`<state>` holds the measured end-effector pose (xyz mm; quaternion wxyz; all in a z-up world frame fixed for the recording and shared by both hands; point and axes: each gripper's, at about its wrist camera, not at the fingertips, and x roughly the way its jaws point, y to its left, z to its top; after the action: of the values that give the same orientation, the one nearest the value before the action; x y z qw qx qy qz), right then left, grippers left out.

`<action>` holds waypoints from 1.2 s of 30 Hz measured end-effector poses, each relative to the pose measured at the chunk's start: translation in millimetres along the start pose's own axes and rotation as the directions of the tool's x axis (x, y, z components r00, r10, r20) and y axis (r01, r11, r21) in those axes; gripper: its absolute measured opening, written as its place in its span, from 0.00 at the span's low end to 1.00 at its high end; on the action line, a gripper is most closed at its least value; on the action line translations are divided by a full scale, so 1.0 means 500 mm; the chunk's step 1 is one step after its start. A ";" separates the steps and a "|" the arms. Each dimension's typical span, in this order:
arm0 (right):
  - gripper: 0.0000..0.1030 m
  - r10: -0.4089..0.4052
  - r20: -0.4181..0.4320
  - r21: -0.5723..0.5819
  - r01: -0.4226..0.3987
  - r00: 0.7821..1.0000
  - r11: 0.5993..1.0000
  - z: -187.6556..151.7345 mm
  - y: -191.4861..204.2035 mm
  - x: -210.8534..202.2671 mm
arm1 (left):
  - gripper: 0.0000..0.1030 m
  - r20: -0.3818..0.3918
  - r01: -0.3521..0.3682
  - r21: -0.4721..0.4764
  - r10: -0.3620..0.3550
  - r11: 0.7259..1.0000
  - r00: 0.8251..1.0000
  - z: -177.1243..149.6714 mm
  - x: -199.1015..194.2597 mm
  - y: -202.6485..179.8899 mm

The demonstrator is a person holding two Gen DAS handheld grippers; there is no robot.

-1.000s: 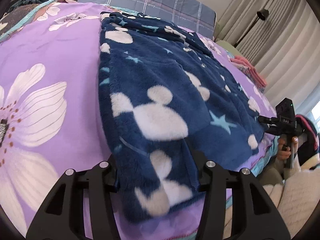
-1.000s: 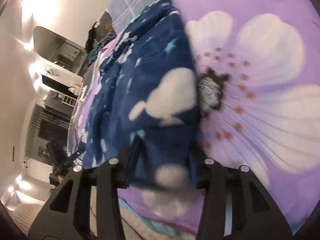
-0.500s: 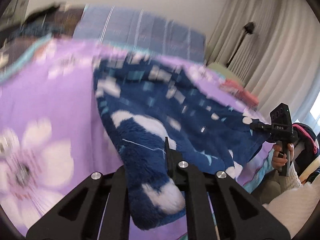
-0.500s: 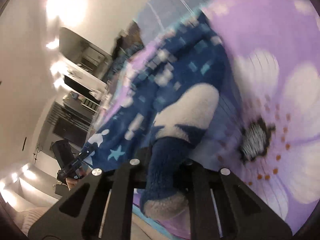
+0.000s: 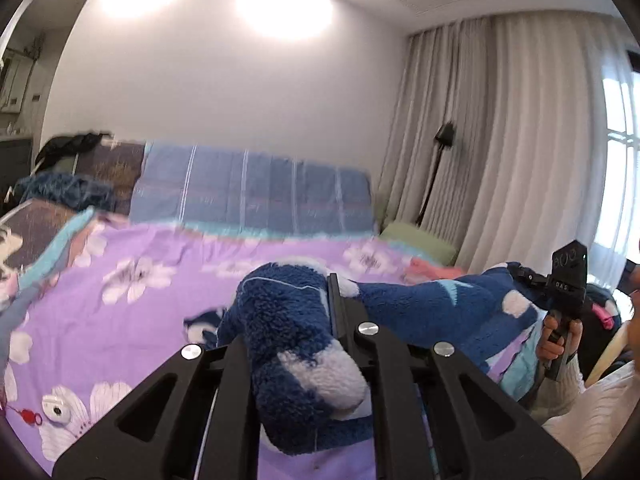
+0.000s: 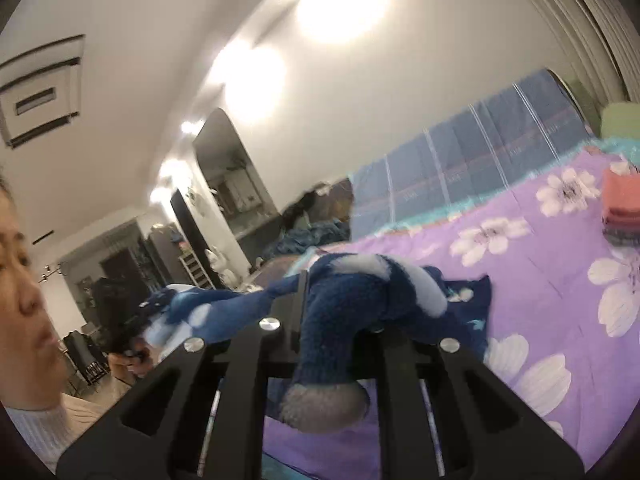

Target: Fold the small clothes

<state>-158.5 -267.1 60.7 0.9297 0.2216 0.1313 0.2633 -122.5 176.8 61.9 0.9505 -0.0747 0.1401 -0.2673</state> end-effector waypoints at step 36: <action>0.14 -0.241 -0.417 0.191 0.344 0.876 0.919 -0.091 -0.451 0.557 | 0.17 -0.403 -0.262 -0.198 0.166 0.944 0.900 -0.182 0.565 0.345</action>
<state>152.6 -271.3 -122.5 0.8775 0.2625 0.3771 0.1373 164.5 167.4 -126.0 0.9120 -0.1234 0.3613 -0.1503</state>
